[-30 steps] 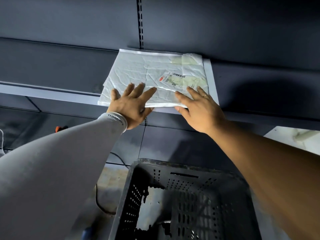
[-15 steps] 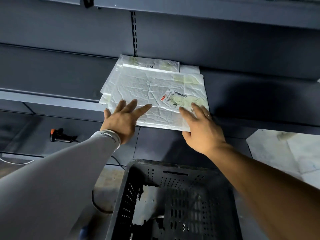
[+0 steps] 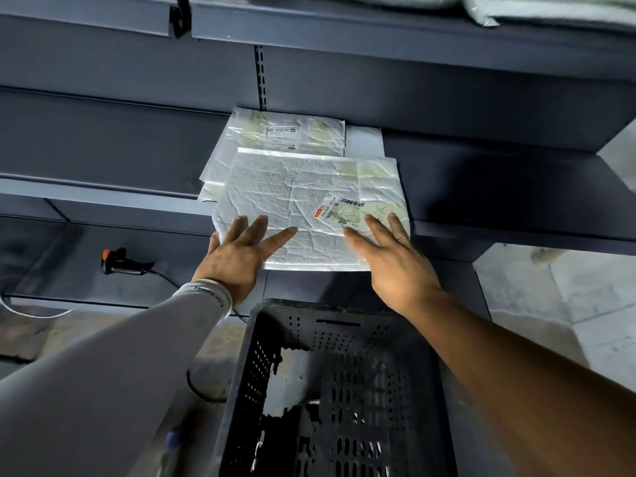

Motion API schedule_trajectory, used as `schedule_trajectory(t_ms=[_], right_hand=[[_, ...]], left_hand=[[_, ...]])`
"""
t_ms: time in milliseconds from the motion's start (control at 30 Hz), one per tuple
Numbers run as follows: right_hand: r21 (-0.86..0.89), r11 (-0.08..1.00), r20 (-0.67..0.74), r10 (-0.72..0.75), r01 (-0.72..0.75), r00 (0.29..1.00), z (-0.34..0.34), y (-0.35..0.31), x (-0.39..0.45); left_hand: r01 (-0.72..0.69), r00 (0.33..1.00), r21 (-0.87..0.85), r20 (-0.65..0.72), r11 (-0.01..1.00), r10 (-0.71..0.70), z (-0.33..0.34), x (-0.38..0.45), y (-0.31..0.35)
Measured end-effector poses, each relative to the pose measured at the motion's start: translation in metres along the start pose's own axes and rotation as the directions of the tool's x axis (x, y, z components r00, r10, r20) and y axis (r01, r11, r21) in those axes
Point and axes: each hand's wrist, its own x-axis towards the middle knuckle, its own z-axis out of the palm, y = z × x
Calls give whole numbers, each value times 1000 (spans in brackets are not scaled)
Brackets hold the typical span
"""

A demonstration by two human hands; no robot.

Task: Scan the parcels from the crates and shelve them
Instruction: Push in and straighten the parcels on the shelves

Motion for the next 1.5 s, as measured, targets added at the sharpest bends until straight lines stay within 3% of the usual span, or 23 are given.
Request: schedule_trajectory(t_ms=[200,300,600,967,1500], right_hand=[[-109,993,-22,37,-40,999,-28,17,-49],[-131,990,-28,51,-54,998,-47,27,-74],[-189,978,-52,81,-90,995,-104,60,-168],[-178,977,-178,87,-120,980,-188,98,-293],[-172,974,-262,98,-147,960,-299,116,-399]], left_hand=[[-129,983,56,-124,990,135,-13,-12,33],[-171,976,94,-122,981,181,-26,-24,53],[-153,976,225,-118,962,183,-62,-88,144],[-137,982,207,-100,969,160,-136,-185,258],[-221,926,242,-251,945,281,-223,-254,329]])
